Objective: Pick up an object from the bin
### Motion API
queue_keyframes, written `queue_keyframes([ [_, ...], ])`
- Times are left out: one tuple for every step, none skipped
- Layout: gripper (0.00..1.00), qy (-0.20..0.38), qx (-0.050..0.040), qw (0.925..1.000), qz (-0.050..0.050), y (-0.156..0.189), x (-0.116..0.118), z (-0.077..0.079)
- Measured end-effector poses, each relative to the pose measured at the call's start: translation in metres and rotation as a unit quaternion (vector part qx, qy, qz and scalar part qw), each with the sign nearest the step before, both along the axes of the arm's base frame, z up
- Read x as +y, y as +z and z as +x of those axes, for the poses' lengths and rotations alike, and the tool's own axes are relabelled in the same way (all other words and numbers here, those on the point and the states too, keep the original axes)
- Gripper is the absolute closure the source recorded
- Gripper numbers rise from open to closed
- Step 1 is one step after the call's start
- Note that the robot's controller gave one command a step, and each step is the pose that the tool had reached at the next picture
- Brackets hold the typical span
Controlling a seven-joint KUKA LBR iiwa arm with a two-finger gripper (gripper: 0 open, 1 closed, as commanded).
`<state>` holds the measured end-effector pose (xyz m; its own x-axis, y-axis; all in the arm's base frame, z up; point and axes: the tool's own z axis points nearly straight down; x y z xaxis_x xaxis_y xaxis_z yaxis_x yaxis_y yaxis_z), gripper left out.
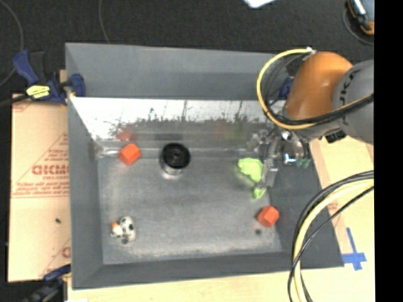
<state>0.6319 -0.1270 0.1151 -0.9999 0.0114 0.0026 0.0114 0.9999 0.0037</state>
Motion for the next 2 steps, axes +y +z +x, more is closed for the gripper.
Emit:
queue_keyframes([
  [1.00, -0.045, -0.0053, 0.9990, -0.004, -0.0436, 0.0014, -0.0528],
  [1.00, -0.045, -0.0052, 0.9990, -0.004, -0.0436, 0.0013, -0.0527],
])
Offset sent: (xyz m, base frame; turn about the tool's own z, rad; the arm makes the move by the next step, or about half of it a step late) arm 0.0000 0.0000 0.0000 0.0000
